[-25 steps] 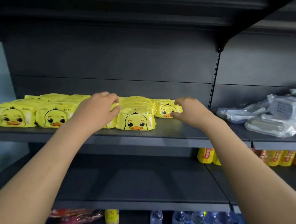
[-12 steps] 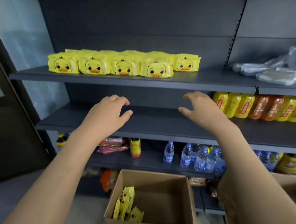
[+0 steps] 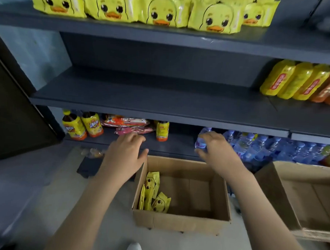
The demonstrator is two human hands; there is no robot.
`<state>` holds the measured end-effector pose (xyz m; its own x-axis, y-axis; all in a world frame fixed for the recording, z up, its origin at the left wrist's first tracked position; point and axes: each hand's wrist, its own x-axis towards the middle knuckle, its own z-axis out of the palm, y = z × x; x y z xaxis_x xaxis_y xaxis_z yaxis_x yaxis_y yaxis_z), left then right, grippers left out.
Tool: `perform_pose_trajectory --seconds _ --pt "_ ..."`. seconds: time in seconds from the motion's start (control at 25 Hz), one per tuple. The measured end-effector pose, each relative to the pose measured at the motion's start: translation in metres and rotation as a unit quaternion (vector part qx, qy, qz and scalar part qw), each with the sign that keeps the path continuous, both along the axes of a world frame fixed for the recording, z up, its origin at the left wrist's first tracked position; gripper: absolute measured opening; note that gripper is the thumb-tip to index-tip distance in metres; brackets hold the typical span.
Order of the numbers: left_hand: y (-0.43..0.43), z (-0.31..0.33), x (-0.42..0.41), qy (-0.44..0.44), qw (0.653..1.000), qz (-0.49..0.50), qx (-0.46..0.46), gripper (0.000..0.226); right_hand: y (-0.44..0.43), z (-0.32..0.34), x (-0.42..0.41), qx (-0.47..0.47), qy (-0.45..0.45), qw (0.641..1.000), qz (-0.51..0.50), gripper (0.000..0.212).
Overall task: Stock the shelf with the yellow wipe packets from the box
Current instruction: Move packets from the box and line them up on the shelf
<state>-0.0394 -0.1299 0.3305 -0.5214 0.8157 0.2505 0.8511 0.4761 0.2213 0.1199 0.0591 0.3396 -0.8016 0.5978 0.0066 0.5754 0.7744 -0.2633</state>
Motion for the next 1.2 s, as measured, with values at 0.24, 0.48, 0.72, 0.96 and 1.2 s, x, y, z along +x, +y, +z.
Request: perform_pose_trajectory --seconds 0.24,0.48,0.72,0.96,1.2 --pt "-0.003 -0.101 -0.073 -0.083 0.991 -0.002 -0.106 0.034 -0.009 -0.119 -0.057 -0.128 -0.137 0.982 -0.025 0.046" --pt "-0.002 -0.199 -0.084 -0.171 0.970 0.001 -0.170 0.030 -0.012 -0.240 -0.075 -0.246 -0.243 0.937 -0.051 0.040" --pt "0.024 -0.292 -0.066 -0.224 0.960 0.014 -0.166 0.023 0.005 -0.366 -0.079 -0.326 -0.307 0.893 -0.049 0.037" --pt "0.060 -0.375 -0.041 -0.290 0.942 0.059 -0.158 0.022 0.018 -0.484 -0.087 -0.394 -0.314 0.859 -0.086 0.026" --pt "0.069 -0.436 -0.024 -0.333 0.920 0.120 -0.170 0.031 0.010 -0.560 -0.089 -0.511 -0.226 0.746 -0.363 0.043"
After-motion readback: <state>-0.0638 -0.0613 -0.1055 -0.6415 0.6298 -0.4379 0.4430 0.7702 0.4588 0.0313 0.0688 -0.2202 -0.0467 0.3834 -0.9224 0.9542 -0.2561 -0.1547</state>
